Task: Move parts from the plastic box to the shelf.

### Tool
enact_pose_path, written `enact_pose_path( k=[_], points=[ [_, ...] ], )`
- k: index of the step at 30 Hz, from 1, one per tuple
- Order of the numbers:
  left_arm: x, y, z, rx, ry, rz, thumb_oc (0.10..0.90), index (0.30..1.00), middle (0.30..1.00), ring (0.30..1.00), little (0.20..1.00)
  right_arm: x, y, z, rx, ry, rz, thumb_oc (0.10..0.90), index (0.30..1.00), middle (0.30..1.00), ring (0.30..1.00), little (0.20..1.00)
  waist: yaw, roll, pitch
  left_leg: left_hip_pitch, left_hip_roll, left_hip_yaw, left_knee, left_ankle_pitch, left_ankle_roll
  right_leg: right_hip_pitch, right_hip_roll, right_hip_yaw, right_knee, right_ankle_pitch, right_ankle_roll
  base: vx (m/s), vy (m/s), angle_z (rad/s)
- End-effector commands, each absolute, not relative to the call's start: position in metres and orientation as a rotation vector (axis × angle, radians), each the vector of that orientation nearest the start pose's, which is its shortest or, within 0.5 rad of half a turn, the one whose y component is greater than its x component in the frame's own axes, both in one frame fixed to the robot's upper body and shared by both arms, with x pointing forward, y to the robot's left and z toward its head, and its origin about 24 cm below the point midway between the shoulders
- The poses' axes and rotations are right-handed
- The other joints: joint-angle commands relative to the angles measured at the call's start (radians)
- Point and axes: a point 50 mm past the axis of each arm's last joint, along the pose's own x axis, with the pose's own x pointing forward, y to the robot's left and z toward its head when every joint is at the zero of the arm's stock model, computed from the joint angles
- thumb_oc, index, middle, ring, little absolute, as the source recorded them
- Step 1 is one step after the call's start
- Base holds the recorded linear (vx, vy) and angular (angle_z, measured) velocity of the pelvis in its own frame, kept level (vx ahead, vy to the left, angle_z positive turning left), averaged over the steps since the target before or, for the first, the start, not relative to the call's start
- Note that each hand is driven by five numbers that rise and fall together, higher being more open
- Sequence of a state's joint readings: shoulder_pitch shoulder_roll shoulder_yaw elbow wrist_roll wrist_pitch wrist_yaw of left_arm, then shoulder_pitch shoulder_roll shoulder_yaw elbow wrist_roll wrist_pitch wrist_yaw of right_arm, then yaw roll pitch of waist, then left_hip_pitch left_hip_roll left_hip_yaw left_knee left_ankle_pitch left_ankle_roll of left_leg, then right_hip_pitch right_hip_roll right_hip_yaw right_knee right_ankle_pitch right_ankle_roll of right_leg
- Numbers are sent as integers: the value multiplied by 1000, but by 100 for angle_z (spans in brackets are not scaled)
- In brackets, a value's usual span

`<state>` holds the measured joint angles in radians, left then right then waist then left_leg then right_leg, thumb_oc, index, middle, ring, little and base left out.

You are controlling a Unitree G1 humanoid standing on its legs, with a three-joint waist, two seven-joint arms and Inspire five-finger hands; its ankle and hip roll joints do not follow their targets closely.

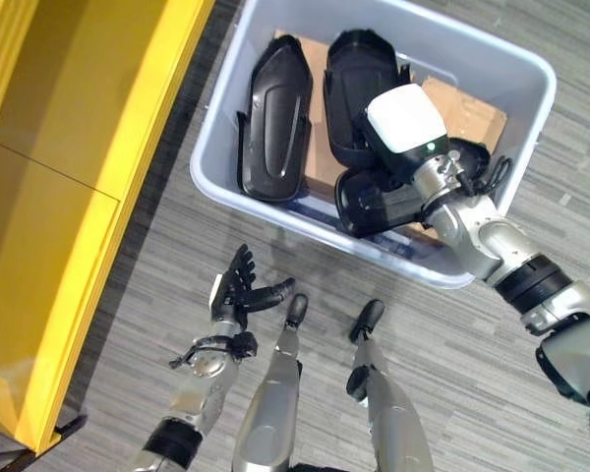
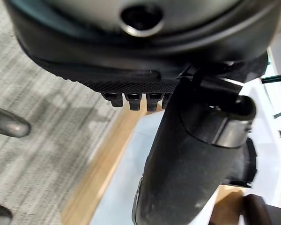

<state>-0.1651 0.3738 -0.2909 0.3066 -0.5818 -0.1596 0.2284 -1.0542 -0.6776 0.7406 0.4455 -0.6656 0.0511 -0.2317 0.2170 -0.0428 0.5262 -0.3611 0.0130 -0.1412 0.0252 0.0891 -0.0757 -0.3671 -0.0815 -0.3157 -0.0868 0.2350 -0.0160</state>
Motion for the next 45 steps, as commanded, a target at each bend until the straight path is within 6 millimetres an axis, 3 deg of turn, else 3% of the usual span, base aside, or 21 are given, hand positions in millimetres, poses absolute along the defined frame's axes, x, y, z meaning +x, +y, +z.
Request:
enact_pose_path(
  k=[1,14,24,36,45],
  points=[
    [274,190,40,-111,-7,44,900,1000,1000,1000,1000,376,-131,245,-1662,-738,-11,400,300,300,300,300,-4,-21,-32,24,8,70,-58,12,24,114,-87,66,66,-138,137,-33,-9,1],
    [268,199,27,-58,61,22,900,1000,1000,1000,1000,368,-124,259,-1598,-802,-6,400,300,300,300,300,-13,-38,-151,150,9,74,-105,16,30,204,-76,76,57,-142,137,-6,-1,0],
    [246,221,4,6,175,54,900,1000,1000,1000,1000,347,-124,242,-1492,-834,76,400,300,300,300,300,-46,-30,-276,254,14,88,-112,-5,38,288,-73,82,71,-166,140,20,0,-4],
    [228,225,-17,31,267,64,900,1000,1000,1000,1000,331,-122,228,-1475,-873,113,400,300,300,300,300,-80,-11,-413,357,33,117,-112,-33,45,360,-54,113,97,-200,136,23,-19,-8],
    [220,226,-25,17,298,105,900,1000,1000,1000,1000,324,-109,229,-1450,-948,114,400,300,300,300,300,-77,-5,-451,390,68,127,-88,-17,25,411,-16,129,76,-215,109,-26,-116,-11]
  ],
)
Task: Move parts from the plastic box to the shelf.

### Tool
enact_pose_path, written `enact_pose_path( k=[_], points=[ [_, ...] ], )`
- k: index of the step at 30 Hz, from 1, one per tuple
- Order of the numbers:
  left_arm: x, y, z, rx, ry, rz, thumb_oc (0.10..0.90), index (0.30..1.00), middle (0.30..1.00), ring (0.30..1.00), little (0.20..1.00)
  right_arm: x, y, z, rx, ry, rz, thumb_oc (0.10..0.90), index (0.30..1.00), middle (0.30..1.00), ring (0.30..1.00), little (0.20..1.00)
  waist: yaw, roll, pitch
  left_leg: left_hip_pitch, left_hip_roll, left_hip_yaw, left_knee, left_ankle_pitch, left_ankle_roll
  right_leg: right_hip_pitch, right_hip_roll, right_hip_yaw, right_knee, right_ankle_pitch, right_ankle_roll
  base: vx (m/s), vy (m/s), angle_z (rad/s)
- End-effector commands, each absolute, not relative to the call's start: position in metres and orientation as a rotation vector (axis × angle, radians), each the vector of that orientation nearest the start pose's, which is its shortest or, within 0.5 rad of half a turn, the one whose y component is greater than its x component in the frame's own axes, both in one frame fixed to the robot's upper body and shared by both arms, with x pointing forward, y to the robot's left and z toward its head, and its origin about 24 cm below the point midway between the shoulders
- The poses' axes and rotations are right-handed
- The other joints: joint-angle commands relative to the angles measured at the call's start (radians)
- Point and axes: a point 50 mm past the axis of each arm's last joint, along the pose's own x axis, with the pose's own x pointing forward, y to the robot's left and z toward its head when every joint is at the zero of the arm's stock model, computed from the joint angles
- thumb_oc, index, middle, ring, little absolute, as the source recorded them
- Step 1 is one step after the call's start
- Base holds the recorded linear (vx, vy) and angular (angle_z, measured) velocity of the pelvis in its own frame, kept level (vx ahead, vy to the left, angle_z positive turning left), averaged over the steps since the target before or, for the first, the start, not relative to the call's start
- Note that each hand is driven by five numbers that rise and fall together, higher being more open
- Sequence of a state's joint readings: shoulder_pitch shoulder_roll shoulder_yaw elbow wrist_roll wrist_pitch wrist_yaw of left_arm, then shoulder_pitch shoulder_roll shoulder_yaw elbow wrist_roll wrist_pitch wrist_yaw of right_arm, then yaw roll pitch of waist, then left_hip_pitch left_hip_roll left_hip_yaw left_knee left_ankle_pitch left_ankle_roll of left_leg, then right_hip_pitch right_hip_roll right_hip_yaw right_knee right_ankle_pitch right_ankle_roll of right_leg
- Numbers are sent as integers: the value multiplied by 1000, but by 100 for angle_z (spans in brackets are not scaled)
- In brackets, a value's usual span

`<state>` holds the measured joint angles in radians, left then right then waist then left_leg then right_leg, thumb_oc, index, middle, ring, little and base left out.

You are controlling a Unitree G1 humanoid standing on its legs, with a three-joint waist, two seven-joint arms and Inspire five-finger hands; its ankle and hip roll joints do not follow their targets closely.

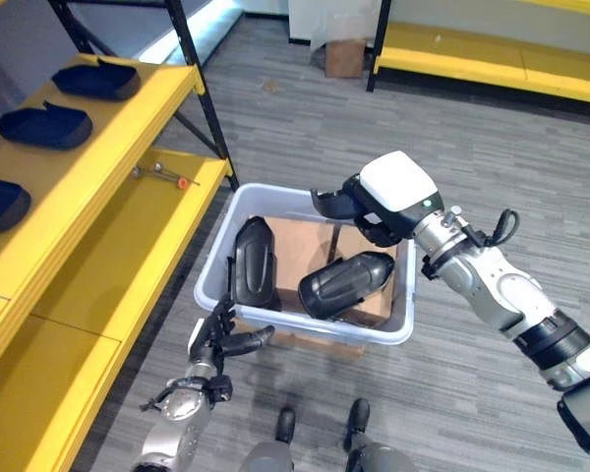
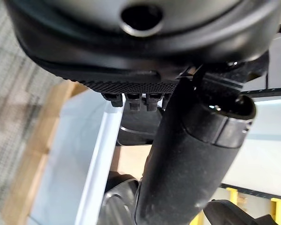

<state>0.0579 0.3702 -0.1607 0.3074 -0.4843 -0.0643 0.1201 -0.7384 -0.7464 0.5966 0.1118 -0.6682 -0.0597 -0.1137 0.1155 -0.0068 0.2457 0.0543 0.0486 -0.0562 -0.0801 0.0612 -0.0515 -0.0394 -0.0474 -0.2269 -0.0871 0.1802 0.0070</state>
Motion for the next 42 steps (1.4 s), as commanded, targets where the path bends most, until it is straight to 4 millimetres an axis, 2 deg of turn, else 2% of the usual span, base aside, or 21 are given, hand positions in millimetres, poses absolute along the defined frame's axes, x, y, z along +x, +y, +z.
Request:
enact_pose_path(
  k=[1,7,11,13,15,16,18,19,20,21,22,25,28,31,37,42],
  points=[
    [219,227,-25,15,298,116,900,1000,1000,1000,1000,323,-108,232,-1441,-969,108,400,300,300,300,300,29,-40,-171,-29,39,40,24,17,-6,88,-43,40,67,-159,80,-68,-149,1],
    [210,231,-31,-22,324,170,900,1000,1000,1000,1000,321,-103,253,-1426,-1060,49,400,300,300,300,300,61,-30,-138,-93,61,5,118,57,-37,118,-6,18,1,-153,51,-83,-165,2],
    [210,232,-33,-22,333,182,900,1000,1000,1000,1000,319,-106,261,-1420,-1089,15,400,300,300,300,300,67,-17,-112,-151,56,-1,154,84,-49,111,-9,-23,0,-155,43,-112,-70,29],
    [209,232,-34,-18,341,176,900,1000,1000,1000,1000,316,-113,262,-1440,-1093,-14,400,300,300,300,300,40,-12,-98,-190,104,161,200,98,-42,97,-28,-95,0,-154,39,-155,-61,86],
    [209,230,-36,-19,348,168,900,1000,1000,1000,1000,314,-119,262,-1447,-1094,-43,400,300,300,300,300,25,-8,-97,-186,155,232,231,93,-50,86,-33,-132,0,-160,35,-77,-39,118],
    [209,230,-36,-19,348,167,900,1000,1000,1000,1000,314,-119,262,-1447,-1093,-43,400,300,300,300,300,25,-8,-97,-186,157,231,234,91,-51,87,-32,-132,0,-161,34,-36,-6,145],
    [209,228,-37,-25,349,161,900,1000,1000,1000,1000,312,-122,265,-1436,-1101,-73,400,300,300,300,300,15,0,-99,-163,196,252,232,93,-66,93,-40,-160,0,-163,34,9,43,113],
    [209,225,-37,-34,346,160,900,1000,1000,1000,1000,311,-124,267,-1439,-1114,-98,400,300,300,300,300,5,6,-102,-125,251,286,208,123,-88,107,-49,-196,0,-164,38,88,94,74],
    [210,224,-37,-34,347,158,900,1000,1000,1000,1000,310,-125,269,-1453,-1124,-112,400,300,300,300,300,2,10,-110,-106,271,286,188,128,-107,116,-51,-195,0,-178,48,85,74,69],
    [210,224,-37,-34,347,158,900,1000,1000,1000,1000,310,-125,269,-1455,-1124,-112,400,300,300,300,300,1,12,-109,-101,273,285,183,130,-110,119,-49,-196,0,-179,48,79,138,61],
    [212,222,-35,-35,336,150,900,1000,1000,1000,1000,310,-127,275,-1509,-1147,-153,400,300,300,300,300,-6,23,-122,-76,313,322,129,177,-130,128,-60,-236,2,-182,55,39,136,61],
    [213,219,-34,-36,330,137,900,1000,1000,1000,1000,311,-129,280,-1538,-1162,-190,400,300,300,300,300,-10,42,-148,-29,323,340,31,199,-140,143,-64,-262,2,-180,65,55,149,63],
    [216,219,-30,-21,313,126,900,1000,1000,1000,1000,311,-128,285,-1564,-1181,-223,400,300,300,300,300,5,42,-166,-14,303,343,9,181,-136,165,-87,-280,4,-172,74,85,197,51],
    [220,221,-26,-1,298,117,900,1000,1000,1000,1000,311,-129,288,-1573,-1187,-258,400,300,300,300,300,17,28,-169,-14,266,329,22,119,-112,190,-122,-298,6,-161,86,82,177,46],
    [224,225,-19,10,265,131,900,1000,1000,1000,1000,315,-125,295,-1591,-1197,-316,400,300,300,300,300,41,-3,-179,-11,166,305,15,34,-62,197,-211,-312,29,-120,136,78,221,22],
    [227,228,-13,23,237,144,900,1000,1000,1000,1000,317,-119,301,-1611,-1215,-353,400,300,300,300,300,61,-24,-184,-15,85,283,1,-12,-15,189,-279,-312,55,-78,177,85,229,10]
  ],
)
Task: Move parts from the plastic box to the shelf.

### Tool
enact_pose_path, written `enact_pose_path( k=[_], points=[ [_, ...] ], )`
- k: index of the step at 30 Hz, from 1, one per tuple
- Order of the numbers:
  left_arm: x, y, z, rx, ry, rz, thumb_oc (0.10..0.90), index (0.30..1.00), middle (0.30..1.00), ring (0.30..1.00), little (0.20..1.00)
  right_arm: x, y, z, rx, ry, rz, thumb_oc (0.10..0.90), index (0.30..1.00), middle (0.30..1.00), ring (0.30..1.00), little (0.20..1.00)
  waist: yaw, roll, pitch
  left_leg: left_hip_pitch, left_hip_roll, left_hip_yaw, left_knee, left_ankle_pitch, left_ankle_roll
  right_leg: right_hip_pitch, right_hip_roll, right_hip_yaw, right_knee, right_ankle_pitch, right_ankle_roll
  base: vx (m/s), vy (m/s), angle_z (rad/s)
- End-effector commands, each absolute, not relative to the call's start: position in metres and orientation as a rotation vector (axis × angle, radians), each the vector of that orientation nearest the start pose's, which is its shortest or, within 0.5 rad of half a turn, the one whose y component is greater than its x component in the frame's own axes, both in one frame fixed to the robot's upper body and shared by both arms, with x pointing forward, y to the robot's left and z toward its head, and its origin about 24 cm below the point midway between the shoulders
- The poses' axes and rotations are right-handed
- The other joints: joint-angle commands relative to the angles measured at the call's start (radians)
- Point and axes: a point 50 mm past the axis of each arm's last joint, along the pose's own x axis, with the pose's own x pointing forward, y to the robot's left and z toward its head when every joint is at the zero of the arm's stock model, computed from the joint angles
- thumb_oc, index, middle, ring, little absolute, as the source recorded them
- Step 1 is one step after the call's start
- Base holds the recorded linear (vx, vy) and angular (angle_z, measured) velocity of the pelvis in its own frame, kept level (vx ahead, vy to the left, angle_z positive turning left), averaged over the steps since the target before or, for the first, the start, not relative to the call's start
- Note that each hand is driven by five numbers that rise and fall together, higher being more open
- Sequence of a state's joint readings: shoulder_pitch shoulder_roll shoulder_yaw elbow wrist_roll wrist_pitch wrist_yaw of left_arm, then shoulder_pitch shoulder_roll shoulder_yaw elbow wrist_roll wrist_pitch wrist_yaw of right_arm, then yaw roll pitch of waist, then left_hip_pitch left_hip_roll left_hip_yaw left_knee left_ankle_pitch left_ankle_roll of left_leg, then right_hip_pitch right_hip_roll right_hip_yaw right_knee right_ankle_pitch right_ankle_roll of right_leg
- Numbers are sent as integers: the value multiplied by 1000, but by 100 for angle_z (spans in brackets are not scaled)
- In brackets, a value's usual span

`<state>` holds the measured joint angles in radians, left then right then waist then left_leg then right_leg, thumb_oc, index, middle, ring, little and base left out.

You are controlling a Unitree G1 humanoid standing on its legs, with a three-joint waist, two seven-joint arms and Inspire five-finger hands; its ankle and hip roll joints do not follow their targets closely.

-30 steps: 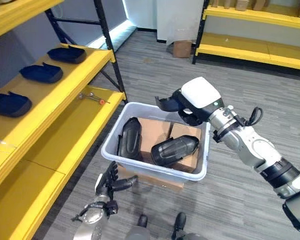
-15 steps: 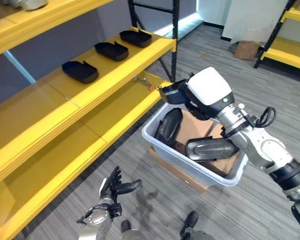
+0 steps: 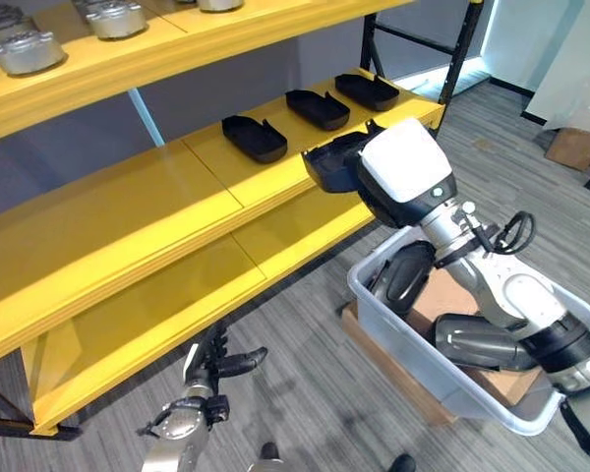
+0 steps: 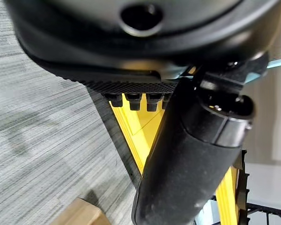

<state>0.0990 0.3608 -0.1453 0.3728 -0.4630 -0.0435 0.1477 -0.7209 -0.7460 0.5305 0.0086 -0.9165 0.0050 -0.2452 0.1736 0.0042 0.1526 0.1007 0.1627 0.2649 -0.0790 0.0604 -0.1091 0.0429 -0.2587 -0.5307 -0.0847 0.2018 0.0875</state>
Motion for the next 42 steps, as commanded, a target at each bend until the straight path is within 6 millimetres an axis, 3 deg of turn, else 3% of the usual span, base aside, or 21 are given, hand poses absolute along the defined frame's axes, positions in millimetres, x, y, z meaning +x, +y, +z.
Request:
enact_pose_path(
  k=[1,6,12,14,15,16,17,18,20,24,25,27,28,31,42],
  points=[
    [228,228,-12,24,231,146,900,1000,1000,1000,1000,317,-118,302,-1611,-1219,-359,400,300,300,300,300,8,-39,-92,-64,-42,-44,-1,-18,51,106,-80,-6,57,-87,103,82,204,6],
    [231,230,-7,40,205,152,900,1000,1000,1000,1000,318,-112,305,-1650,-1232,-374,400,300,300,300,300,30,-58,-93,-76,-127,-86,-4,-56,100,108,-160,-15,99,-3,147,99,229,14],
    [234,228,-3,41,184,151,900,1000,1000,1000,1000,320,-110,308,-1680,-1234,-401,400,300,300,300,300,32,-55,-85,-69,-196,-131,-8,-84,149,62,-219,32,256,37,149,95,206,39],
    [237,227,-2,50,183,144,900,1000,1000,1000,1000,320,-108,308,-1687,-1245,-390,400,300,300,300,300,2,-39,-67,-67,-215,-172,-8,-70,171,-22,-167,164,364,36,100,73,202,45],
    [237,227,-2,49,183,144,900,1000,1000,1000,1000,320,-108,308,-1687,-1246,-390,400,300,300,300,300,5,-38,-68,-68,-214,-169,-8,-71,171,-29,-166,169,372,32,98,66,69,93],
    [238,227,-3,55,189,142,900,1000,1000,1000,1000,320,-110,307,-1690,-1236,-384,400,300,300,300,300,-6,-32,-66,-66,-216,-187,-8,-65,173,-53,-129,223,385,16,83,81,53,118],
    [238,225,-4,57,195,133,900,1000,1000,1000,1000,320,-112,305,-1693,-1229,-381,400,300,300,300,300,-20,-22,-63,-58,-215,-209,-8,-63,174,-85,-75,283,411,-18,65,183,103,94],
    [238,225,-4,64,196,123,900,1000,1000,1000,1000,319,-113,304,-1676,-1229,-380,400,300,300,300,300,-36,-5,-52,-38,-210,-244,-8,-65,178,-147,13,347,453,-104,37,165,82,77],
    [238,224,-4,75,201,111,900,1000,1000,1000,1000,319,-113,304,-1659,-1229,-372,400,300,300,300,300,-40,3,-41,-26,-209,-274,-8,-64,177,-209,63,351,451,-142,19,119,8,58],
    [235,224,-8,75,219,113,900,1000,1000,1000,1000,318,-110,305,-1635,-1246,-350,400,300,300,300,300,-55,1,-32,-7,-212,-318,-8,-75,168,-253,109,360,352,-126,25,112,-59,56],
    [233,224,-9,72,221,113,900,1000,1000,1000,1000,317,-108,305,-1625,-1258,-343,400,300,300,300,300,-71,-3,-25,10,-216,-343,-8,-77,165,-289,138,417,304,-96,35,161,-57,59],
    [232,223,-10,65,223,113,900,1000,1000,1000,1000,317,-106,305,-1625,-1262,-335,400,300,300,300,300,-79,-4,-23,20,-216,-361,-8,-82,160,-297,161,457,255,-73,41,152,-94,46],
    [230,223,-10,61,221,113,900,1000,1000,1000,1000,316,-107,305,-1624,-1267,-334,400,300,300,300,300,-87,-18,-21,25,-224,-391,-8,-83,151,-302,171,505,207,-36,46,125,-117,49],
    [226,219,-15,36,241,112,900,1000,1000,1000,1000,318,-110,290,-1596,-1215,-292,400,300,300,300,300,-86,-24,-55,28,-213,-396,-8,-96,142,-218,171,475,122,-40,31,241,-226,99],
    [224,214,-19,37,266,87,900,1000,1000,1000,1000,315,-110,276,-1579,-1195,-193,400,300,300,300,300,-80,-24,-68,33,-146,-440,31,-106,94,-137,193,376,125,-119,-14,125,-139,19]
  ],
)
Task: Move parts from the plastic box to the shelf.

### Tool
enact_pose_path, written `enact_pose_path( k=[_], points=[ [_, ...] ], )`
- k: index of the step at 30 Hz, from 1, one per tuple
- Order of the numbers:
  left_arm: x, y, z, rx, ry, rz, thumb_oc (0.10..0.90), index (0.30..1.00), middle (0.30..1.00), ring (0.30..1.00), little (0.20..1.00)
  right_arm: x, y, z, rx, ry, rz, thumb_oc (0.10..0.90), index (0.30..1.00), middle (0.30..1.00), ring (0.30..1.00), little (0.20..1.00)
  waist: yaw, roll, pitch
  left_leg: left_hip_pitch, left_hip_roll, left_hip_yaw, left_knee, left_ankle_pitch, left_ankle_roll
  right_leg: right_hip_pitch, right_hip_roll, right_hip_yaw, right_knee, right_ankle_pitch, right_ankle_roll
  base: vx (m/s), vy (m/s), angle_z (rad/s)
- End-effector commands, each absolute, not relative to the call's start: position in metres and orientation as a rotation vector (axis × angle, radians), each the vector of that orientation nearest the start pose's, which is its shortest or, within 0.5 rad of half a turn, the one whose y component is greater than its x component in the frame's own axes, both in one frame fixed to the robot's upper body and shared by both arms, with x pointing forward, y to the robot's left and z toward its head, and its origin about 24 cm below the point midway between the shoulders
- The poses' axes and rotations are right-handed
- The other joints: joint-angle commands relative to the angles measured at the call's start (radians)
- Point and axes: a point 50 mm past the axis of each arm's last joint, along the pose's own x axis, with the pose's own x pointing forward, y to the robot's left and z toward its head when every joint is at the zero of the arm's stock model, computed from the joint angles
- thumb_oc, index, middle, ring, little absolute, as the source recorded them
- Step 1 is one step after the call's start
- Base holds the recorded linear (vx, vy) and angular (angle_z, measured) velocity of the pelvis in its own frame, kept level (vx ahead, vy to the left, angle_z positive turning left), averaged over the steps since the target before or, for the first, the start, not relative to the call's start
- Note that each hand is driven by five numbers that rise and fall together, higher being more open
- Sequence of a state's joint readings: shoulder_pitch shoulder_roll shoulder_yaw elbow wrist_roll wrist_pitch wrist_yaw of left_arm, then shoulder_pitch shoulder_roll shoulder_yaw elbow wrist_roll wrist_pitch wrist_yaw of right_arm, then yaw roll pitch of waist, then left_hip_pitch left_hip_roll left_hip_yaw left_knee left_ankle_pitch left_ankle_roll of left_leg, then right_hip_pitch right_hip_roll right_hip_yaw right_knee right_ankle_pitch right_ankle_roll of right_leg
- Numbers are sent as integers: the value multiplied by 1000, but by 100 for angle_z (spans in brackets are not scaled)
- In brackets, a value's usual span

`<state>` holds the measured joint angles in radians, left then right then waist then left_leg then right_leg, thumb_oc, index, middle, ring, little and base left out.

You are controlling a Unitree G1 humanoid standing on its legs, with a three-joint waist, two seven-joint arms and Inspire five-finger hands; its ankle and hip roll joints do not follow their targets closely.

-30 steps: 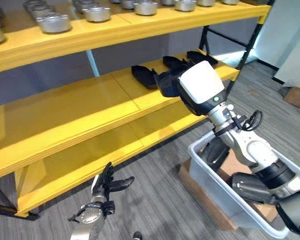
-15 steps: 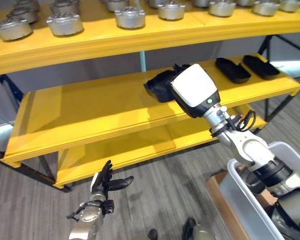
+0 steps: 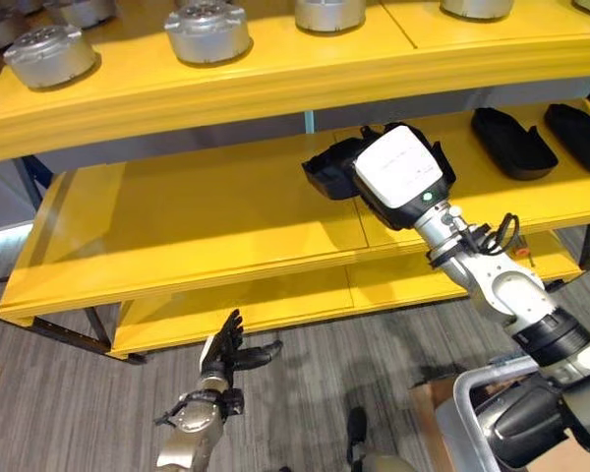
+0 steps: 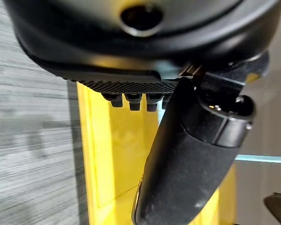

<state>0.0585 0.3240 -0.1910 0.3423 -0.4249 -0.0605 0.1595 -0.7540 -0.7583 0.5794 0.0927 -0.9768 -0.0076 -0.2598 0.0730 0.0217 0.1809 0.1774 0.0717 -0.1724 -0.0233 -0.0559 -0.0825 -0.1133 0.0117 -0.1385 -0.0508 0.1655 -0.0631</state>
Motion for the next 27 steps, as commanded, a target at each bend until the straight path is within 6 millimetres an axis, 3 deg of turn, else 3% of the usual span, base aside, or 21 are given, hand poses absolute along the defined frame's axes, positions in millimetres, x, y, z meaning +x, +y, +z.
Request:
enact_pose_path(
  k=[1,3,7,8,10,11,12,13,15,16,17,19,23,27],
  points=[
    [224,213,-20,38,267,85,900,1000,1000,1000,1000,315,-109,275,-1578,-1196,-183,400,300,300,300,300,20,-43,-93,-50,-56,-4,3,8,64,25,-75,-17,93,-89,132,86,-102,37],
    [224,214,-20,33,266,88,900,1000,1000,1000,1000,313,-107,274,-1569,-1206,-163,400,300,300,300,300,24,-49,-80,-90,-66,1,110,10,50,44,-73,-19,92,-103,121,64,-84,28],
    [223,213,-20,16,266,87,900,1000,1000,1000,1000,311,-104,277,-1546,-1231,-150,400,300,300,300,300,61,-60,-24,-217,-121,10,404,104,-6,101,-78,-33,88,-124,98,26,-48,10],
    [223,211,-19,11,272,76,900,1000,1000,1000,1000,310,-109,278,-1548,-1223,-179,400,300,300,300,300,57,-68,-7,-289,-65,91,421,133,0,119,-94,-64,86,-132,96,73,-51,24],
    [222,210,-20,13,279,62,900,1000,1000,1000,1000,313,-118,273,-1559,-1181,-197,400,300,300,300,300,49,-83,-7,-321,6,144,330,114,21,144,-106,-83,68,-142,105,85,-28,66],
    [222,210,-20,15,281,60,900,1000,1000,1000,1000,313,-119,273,-1558,-1179,-197,400,300,300,300,300,53,-87,-8,-310,6,147,315,117,21,149,-107,-82,63,-141,105,149,35,85],
    [222,209,-21,25,286,43,900,1000,1000,1000,1000,313,-128,269,-1558,-1145,-216,400,300,300,300,300,44,-94,-16,-331,102,191,149,175,5,170,-116,-99,48,-155,121,174,94,65],
    [222,209,-21,33,286,37,900,1000,1000,1000,1000,313,-132,268,-1570,-1135,-220,400,300,300,300,300,39,-87,-20,-342,149,215,62,256,-24,183,-114,-104,45,-167,125,238,158,58],
    [222,210,-21,37,285,45,900,1000,1000,1000,1000,313,-133,269,-1584,-1136,-221,400,300,300,300,300,48,-71,-31,-342,178,189,-48,325,-55,205,-115,-89,39,-180,139,234,198,27],
    [221,211,-22,32,286,58,900,1000,1000,1000,1000,313,-134,267,-1584,-1128,-218,400,300,300,300,300,49,-61,-35,-330,185,183,-61,328,-67,217,-115,-82,38,-188,145,209,215,1],
    [219,211,-24,22,292,65,900,1000,1000,1000,1000,312,-131,267,-1574,-1138,-207,400,300,300,300,300,49,-52,-43,-308,182,188,-64,289,-59,226,-116,-79,40,-197,151,208,224,-44],
    [220,212,-25,16,294,76,900,1000,1000,1000,1000,314,-137,259,-1556,-1084,-209,400,300,300,300,300,47,-41,-63,-280,164,207,-64,267,-63,250,-135,-69,37,-196,161,208,227,-71],
    [222,212,-21,31,275,69,900,1000,1000,1000,1000,314,-136,252,-1542,-1058,-198,400,300,300,300,300,59,-56,-75,-240,116,248,-63,229,-32,269,-191,-48,29,-179,190,213,272,-32],
    [230,211,-16,53,251,61,900,1000,1000,1000,1000,315,-135,252,-1565,-1045,-218,400,300,300,300,300,58,-76,-93,-223,41,284,-60,168,23,254,-270,-30,40,-135,231,170,271,-13]
  ],
)
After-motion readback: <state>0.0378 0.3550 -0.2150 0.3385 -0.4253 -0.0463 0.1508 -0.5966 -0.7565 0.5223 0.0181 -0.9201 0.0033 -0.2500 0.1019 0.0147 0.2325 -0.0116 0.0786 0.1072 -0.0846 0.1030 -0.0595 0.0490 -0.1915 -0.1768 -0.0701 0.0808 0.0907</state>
